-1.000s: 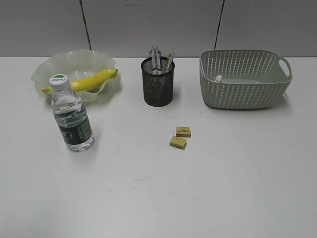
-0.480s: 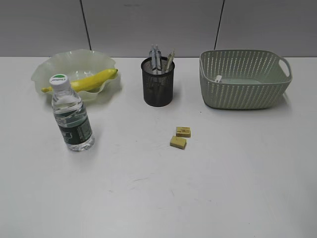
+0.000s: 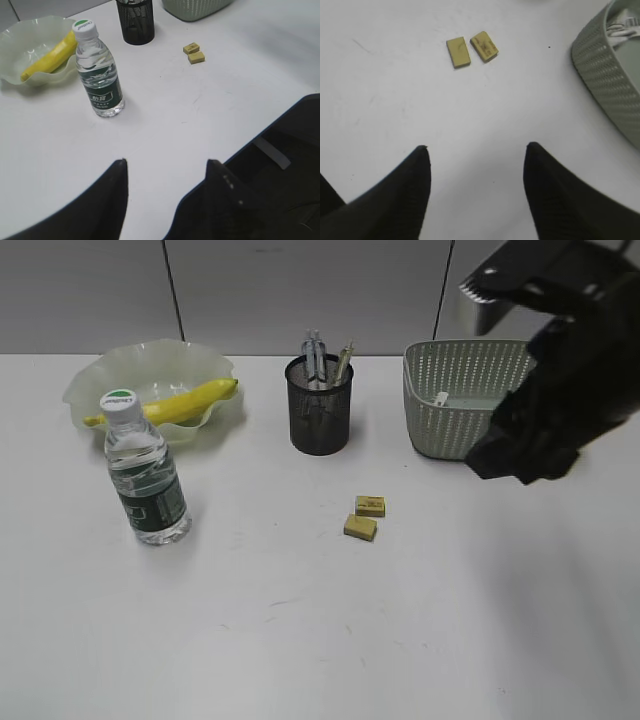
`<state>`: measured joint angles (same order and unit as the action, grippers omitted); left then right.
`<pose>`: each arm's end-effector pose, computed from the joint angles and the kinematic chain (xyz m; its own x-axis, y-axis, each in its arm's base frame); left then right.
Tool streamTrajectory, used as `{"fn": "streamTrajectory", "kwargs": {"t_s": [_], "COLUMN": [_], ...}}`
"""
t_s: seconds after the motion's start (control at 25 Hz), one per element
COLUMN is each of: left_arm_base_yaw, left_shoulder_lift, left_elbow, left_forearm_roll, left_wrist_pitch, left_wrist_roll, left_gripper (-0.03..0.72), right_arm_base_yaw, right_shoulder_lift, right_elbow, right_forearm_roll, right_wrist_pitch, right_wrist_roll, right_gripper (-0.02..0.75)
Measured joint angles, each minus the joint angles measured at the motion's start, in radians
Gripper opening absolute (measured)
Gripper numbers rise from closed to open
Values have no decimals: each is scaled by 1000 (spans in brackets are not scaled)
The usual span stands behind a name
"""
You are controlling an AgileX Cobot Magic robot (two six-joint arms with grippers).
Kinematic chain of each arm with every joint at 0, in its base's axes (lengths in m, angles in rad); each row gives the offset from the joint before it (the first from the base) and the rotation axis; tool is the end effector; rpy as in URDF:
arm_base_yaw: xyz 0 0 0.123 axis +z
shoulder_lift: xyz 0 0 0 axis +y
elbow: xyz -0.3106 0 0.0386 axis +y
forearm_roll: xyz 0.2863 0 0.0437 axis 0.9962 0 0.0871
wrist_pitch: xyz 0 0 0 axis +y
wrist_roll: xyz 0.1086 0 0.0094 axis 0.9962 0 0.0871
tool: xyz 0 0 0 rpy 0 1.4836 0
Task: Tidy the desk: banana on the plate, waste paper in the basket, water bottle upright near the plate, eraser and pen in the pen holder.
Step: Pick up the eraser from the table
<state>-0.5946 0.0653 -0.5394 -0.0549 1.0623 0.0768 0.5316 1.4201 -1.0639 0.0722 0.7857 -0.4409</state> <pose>0.0160 -0.0171 0.2991 -0.3672 0.3086 -0.8775 0.6135 0.7894 0.0209 0.2807 0.1715 0.2823 -0.4923 -0.7298 -0.4744 -0.7731 0.6170 -0.1470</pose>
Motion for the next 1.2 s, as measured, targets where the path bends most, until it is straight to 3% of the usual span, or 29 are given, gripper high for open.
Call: {"fn": "streamTrajectory", "kwargs": {"t_s": [0.32,0.68,1.2], "left_arm_base_yaw": [0,0,0], "left_shoulder_lift": [-49,-70,-71], "left_elbow": [0,0,0], "left_forearm_roll": [1,1,1], "left_wrist_pitch": [-1,-1,0], "left_wrist_roll": [0,0,0], "left_gripper": [372,367,367], "right_arm_base_yaw": [0,0,0], "right_shoulder_lift": [385,625,807], "right_elbow": [-273,-386,-512], "right_forearm_roll": [-5,-7,-9], "right_wrist_pitch": [37,45,-5], "right_wrist_roll": [-177,-329,-358], "right_gripper": [393,391,390]}}
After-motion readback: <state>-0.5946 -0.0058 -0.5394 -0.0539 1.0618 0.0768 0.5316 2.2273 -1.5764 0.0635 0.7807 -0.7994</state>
